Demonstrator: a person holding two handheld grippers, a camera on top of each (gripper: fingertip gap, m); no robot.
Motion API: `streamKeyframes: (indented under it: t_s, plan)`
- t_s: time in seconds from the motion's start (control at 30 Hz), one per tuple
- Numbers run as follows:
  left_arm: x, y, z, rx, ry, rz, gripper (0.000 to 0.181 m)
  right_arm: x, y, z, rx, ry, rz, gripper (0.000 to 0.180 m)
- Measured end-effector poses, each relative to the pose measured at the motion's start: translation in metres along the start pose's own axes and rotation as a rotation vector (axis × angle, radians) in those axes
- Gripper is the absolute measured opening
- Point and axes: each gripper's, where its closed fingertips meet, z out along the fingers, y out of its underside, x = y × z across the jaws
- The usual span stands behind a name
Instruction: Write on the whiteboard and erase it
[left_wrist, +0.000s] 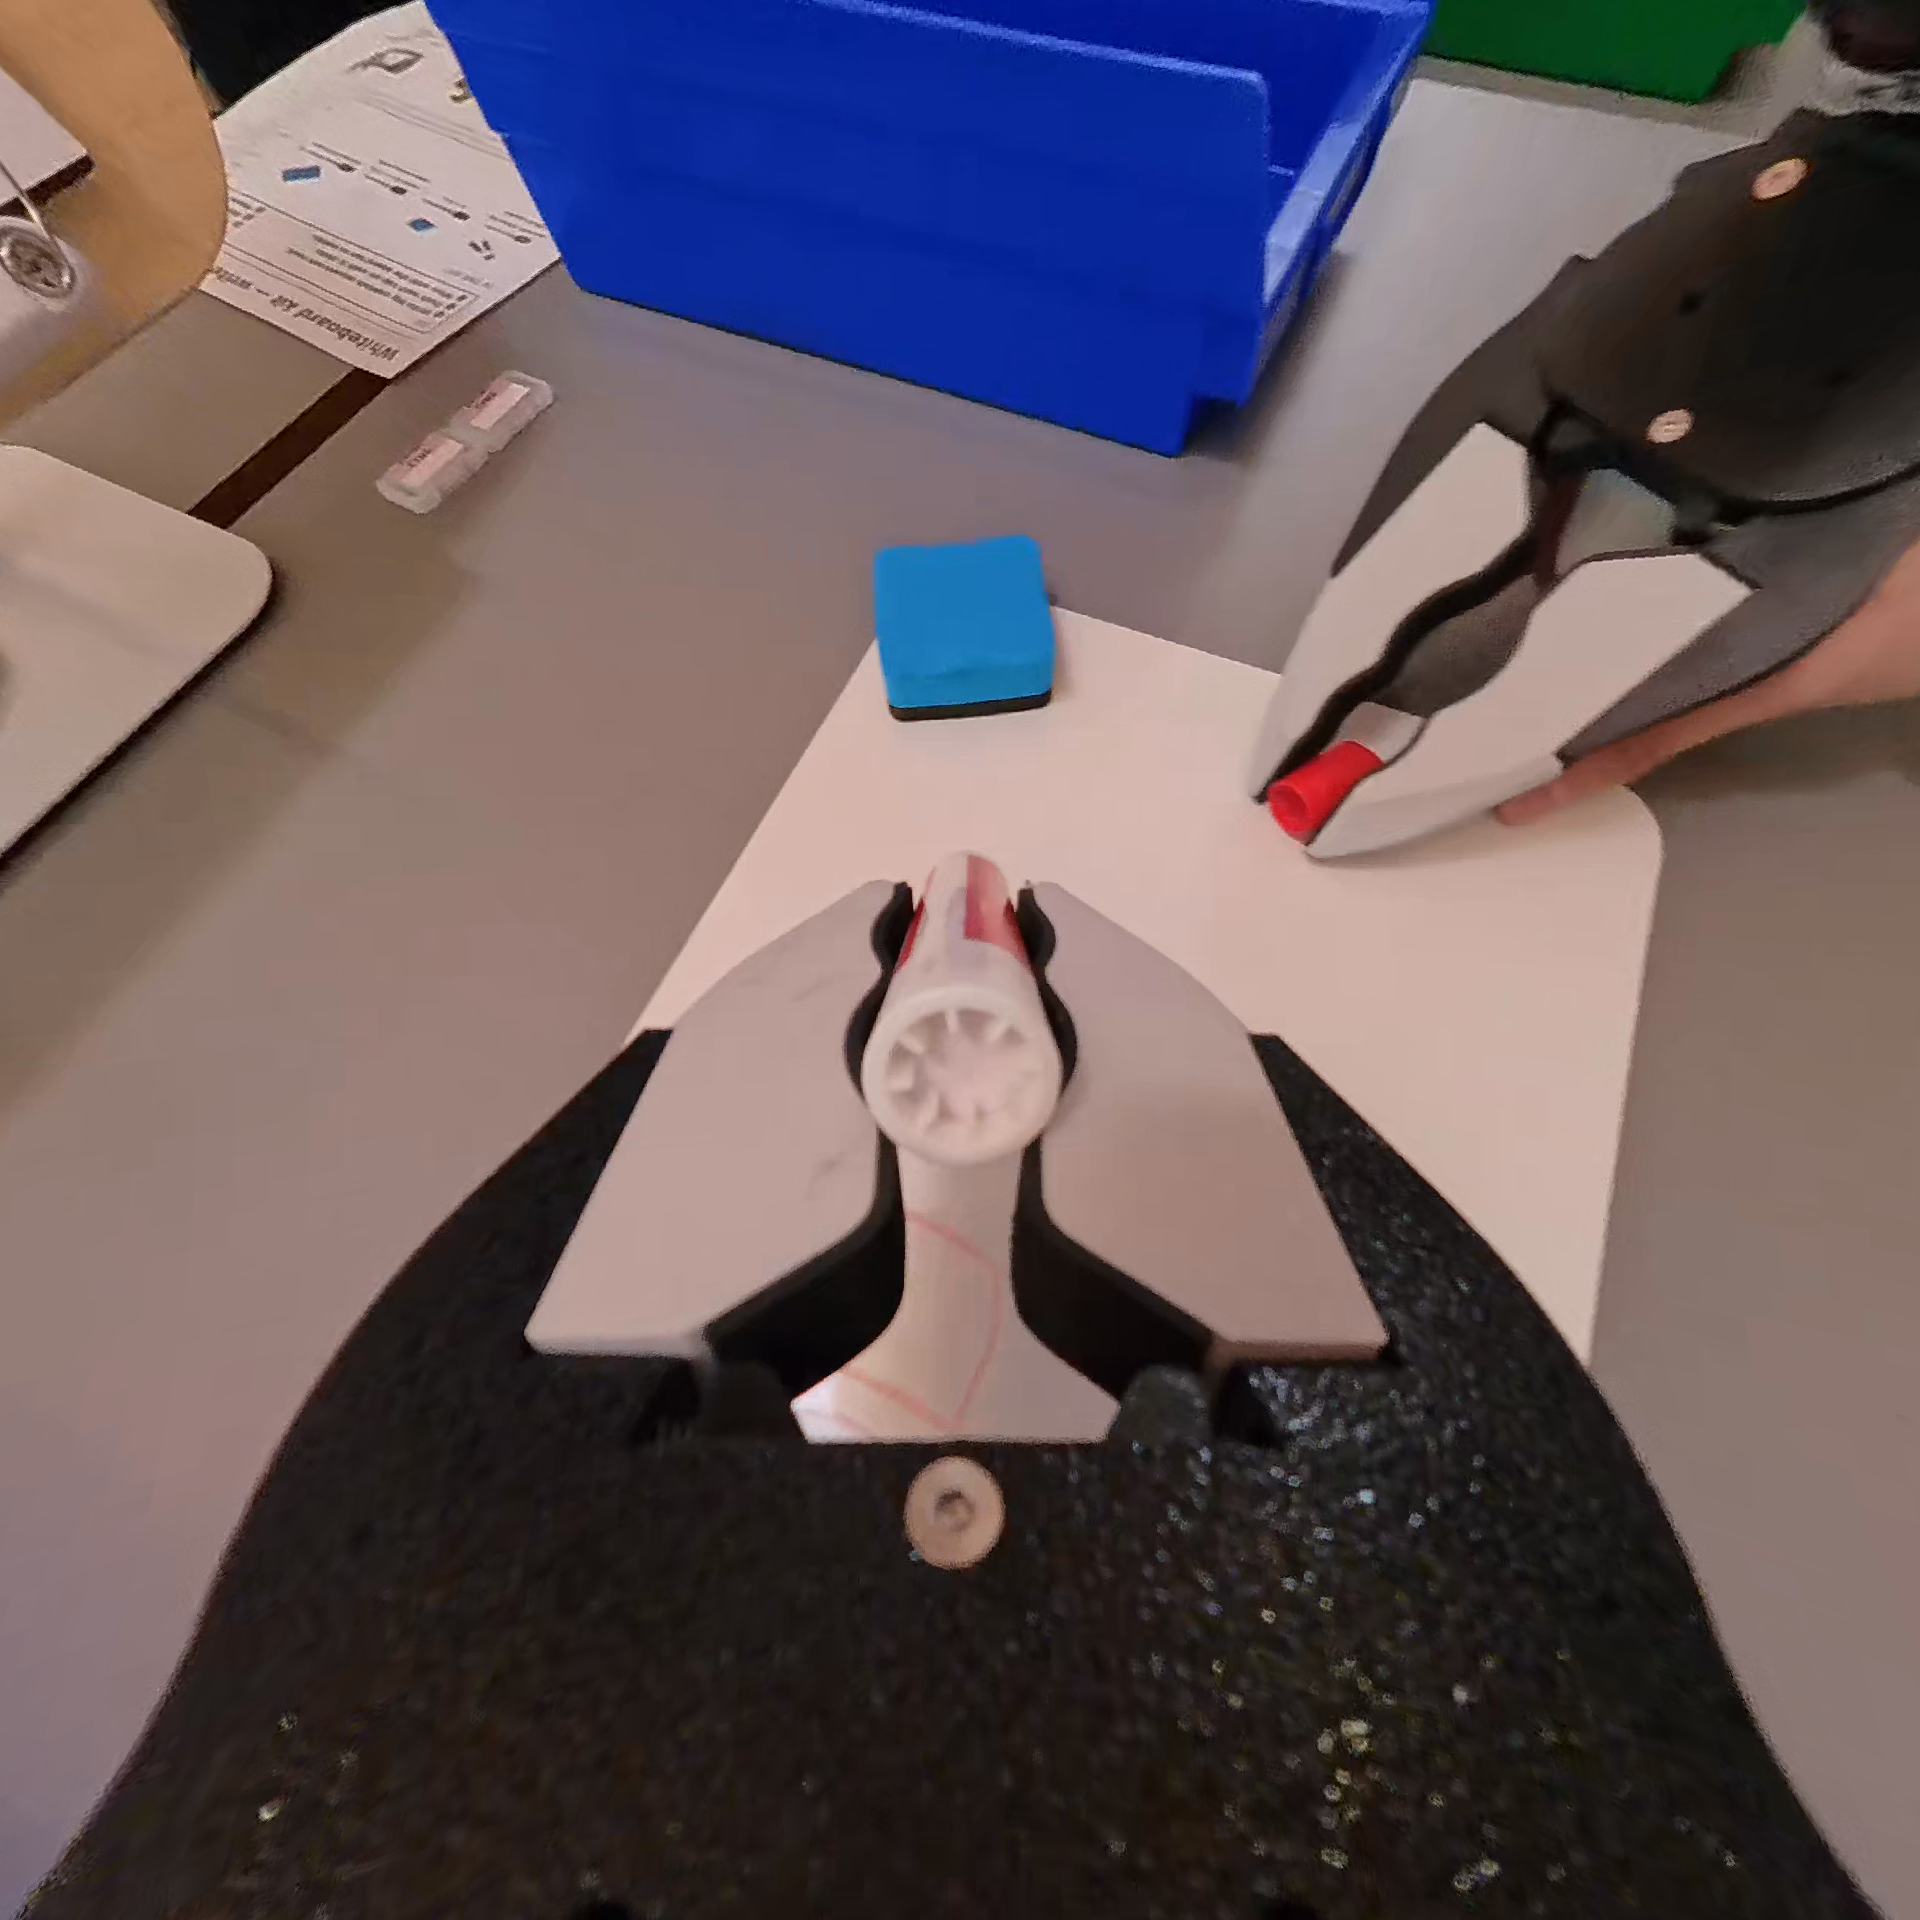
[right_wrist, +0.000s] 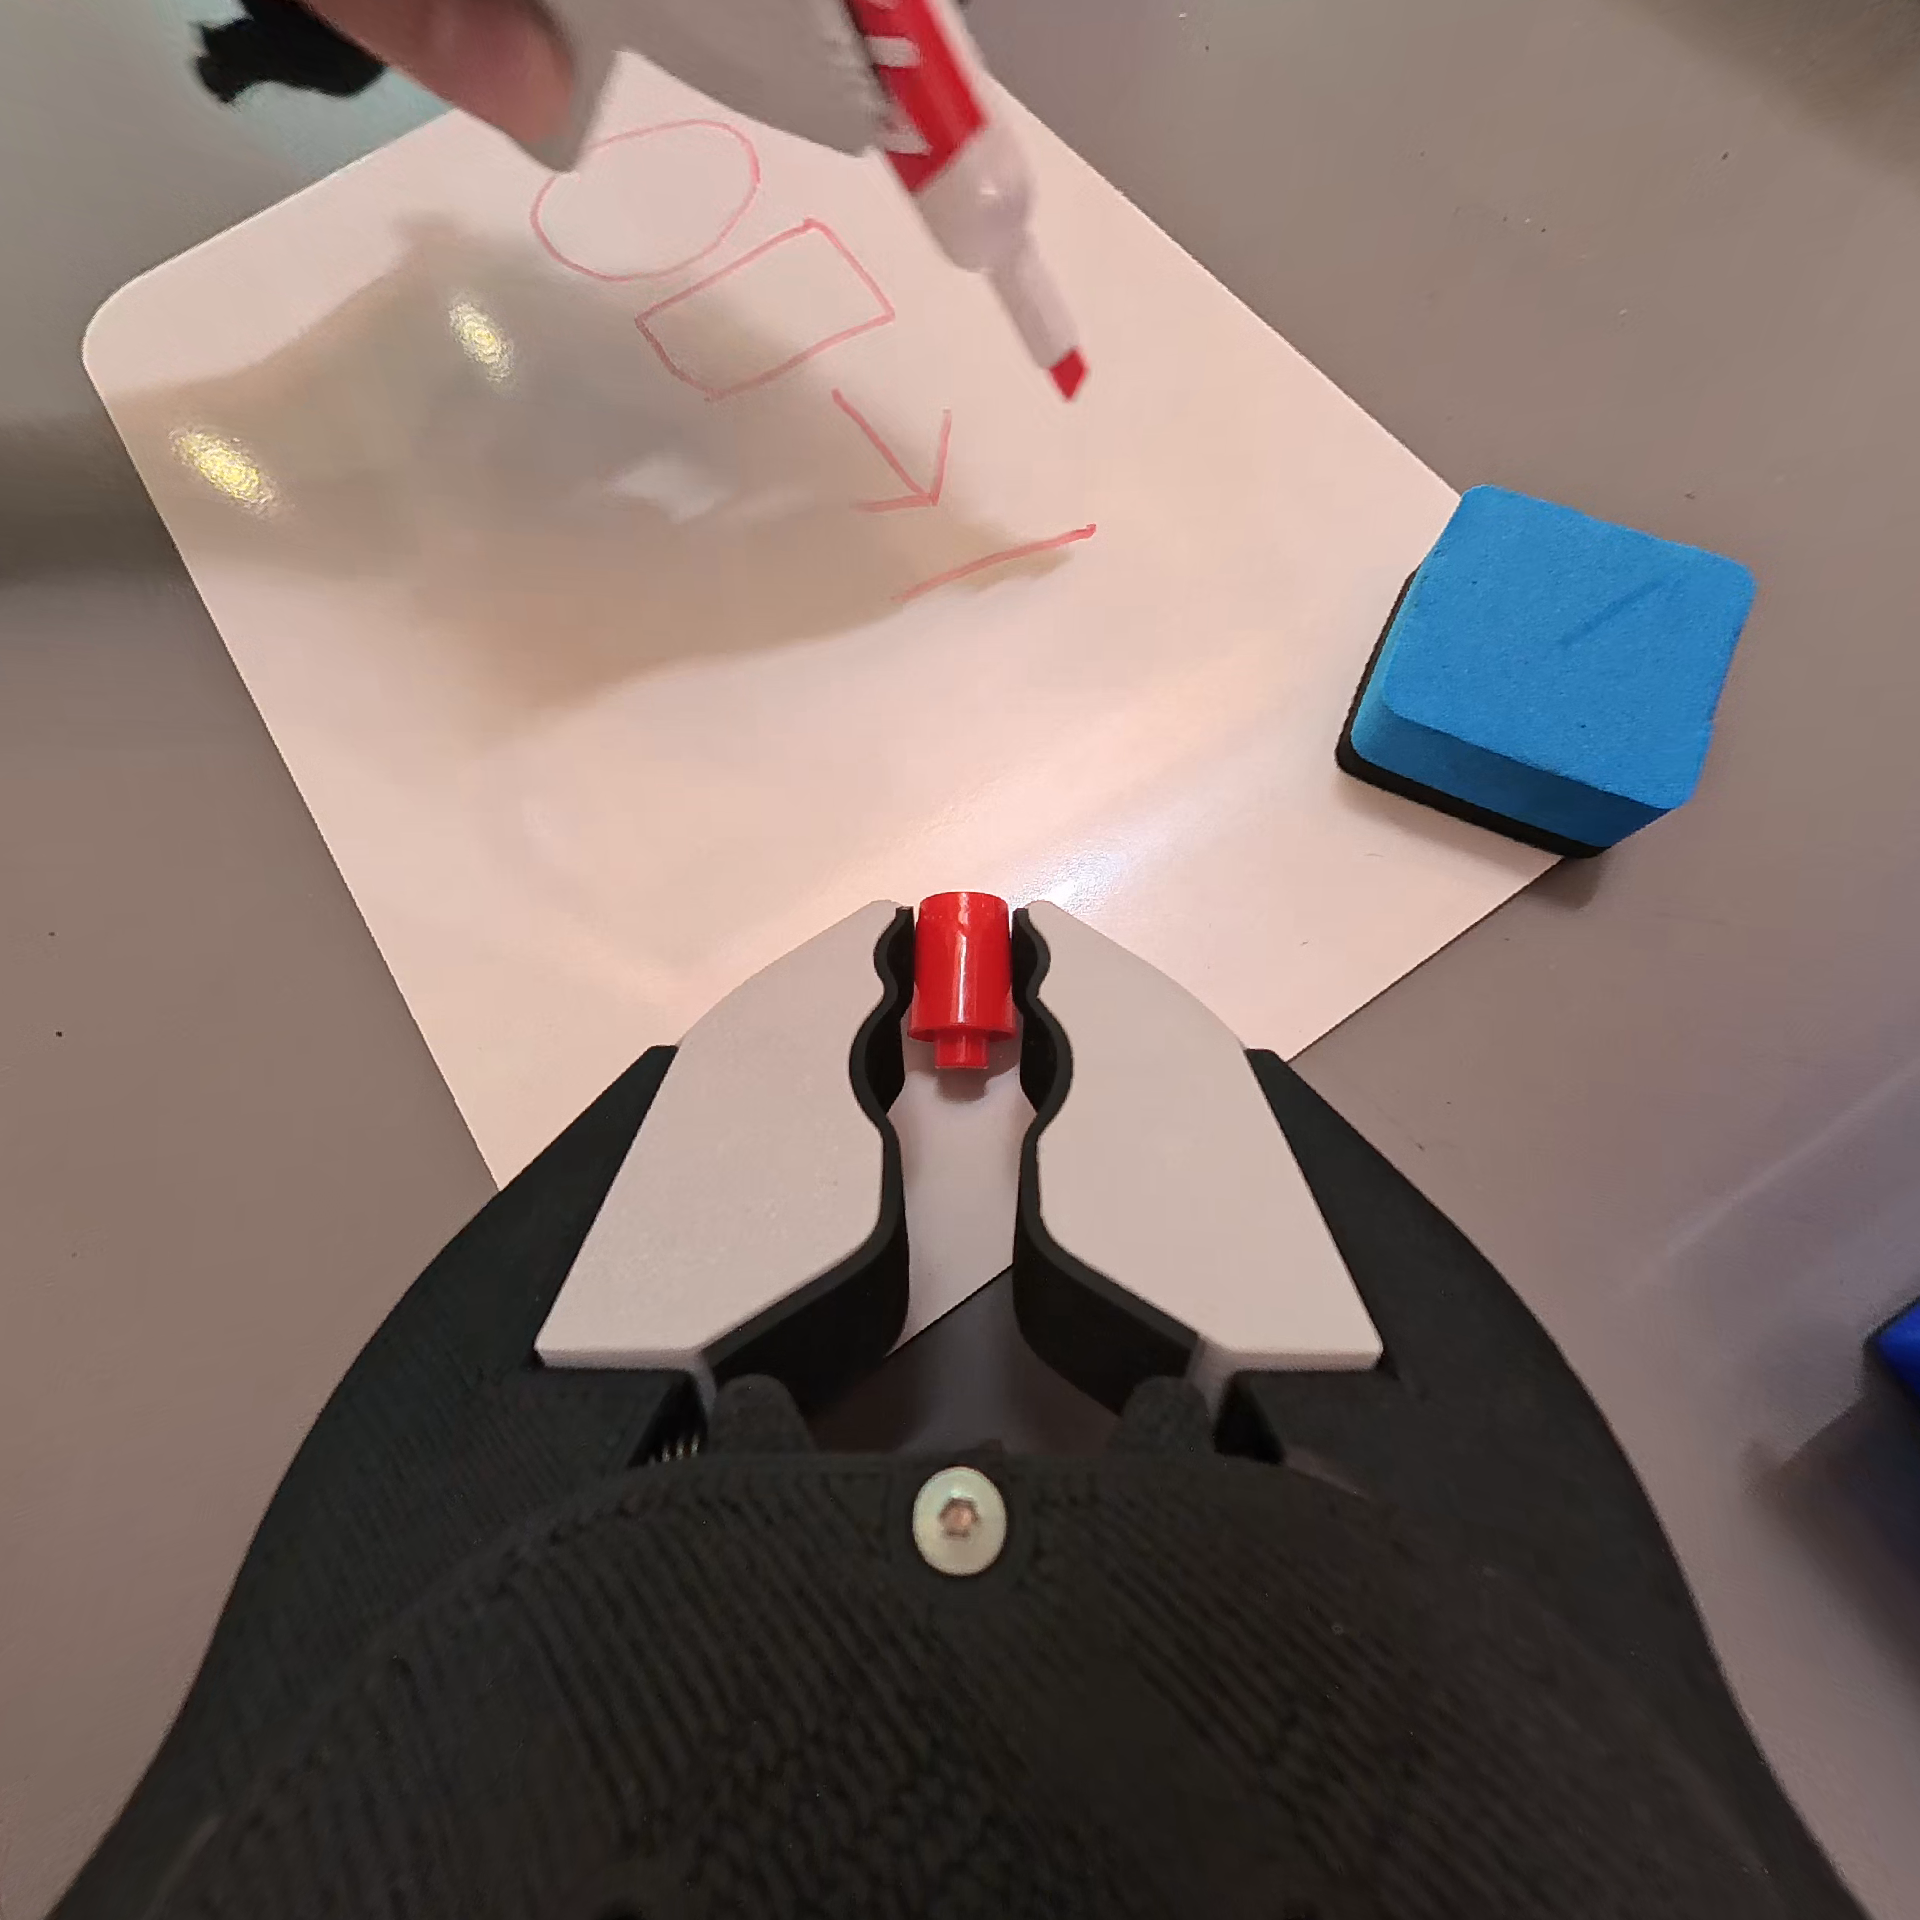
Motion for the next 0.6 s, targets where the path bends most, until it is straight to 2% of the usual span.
streamKeyframes:
  t_s: [0.23, 0.6]
  plan:
    - [-0.005, 0.006, 0.019, -0.042, 0.02, -0.015, 0.019, 0.0, 0.0, 0.0, 0.0, 0.0, 0.0, 0.018]
    - [-0.003, 0.014, 0.022, -0.072, 0.022, -0.013, 0.019, 0.0, 0.0, 0.0, 0.0, 0.0, 0.0, 0.018]
